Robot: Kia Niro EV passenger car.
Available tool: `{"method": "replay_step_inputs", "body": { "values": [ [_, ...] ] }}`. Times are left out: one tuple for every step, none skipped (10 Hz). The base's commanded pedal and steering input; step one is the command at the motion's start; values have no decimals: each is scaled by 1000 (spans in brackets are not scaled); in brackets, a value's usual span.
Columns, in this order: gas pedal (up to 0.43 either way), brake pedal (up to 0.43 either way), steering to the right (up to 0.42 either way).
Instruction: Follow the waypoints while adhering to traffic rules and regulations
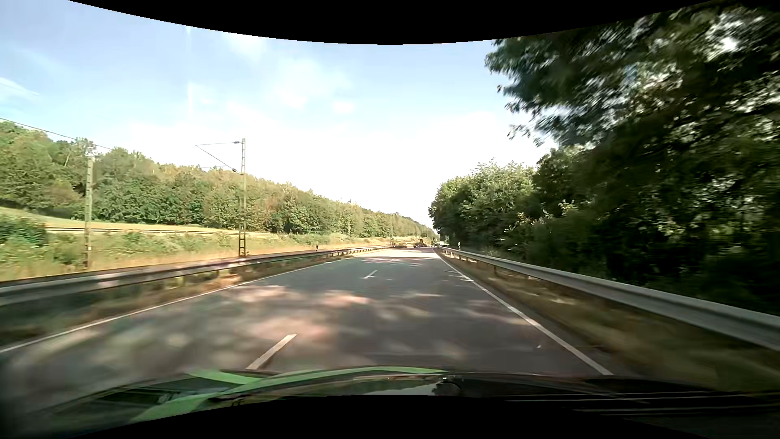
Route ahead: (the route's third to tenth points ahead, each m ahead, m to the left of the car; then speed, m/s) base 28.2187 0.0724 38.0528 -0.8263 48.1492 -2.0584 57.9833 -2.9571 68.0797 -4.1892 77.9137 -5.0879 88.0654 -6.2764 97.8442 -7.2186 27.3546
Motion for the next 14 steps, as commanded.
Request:
{"method": "replay_step_inputs", "body": {
  "values": [
    [138, 0, 4],
    [138, 0, 4],
    [138, 0, 4],
    [130, 0, 4],
    [130, 0, 4],
    [130, 0, 4],
    [130, 0, 4],
    [130, 0, 4],
    [150, 0, 4],
    [177, 0, 5],
    [197, 0, 5],
    [220, 0, 5],
    [240, 0, 5],
    [248, 0, 5]
  ]
}}
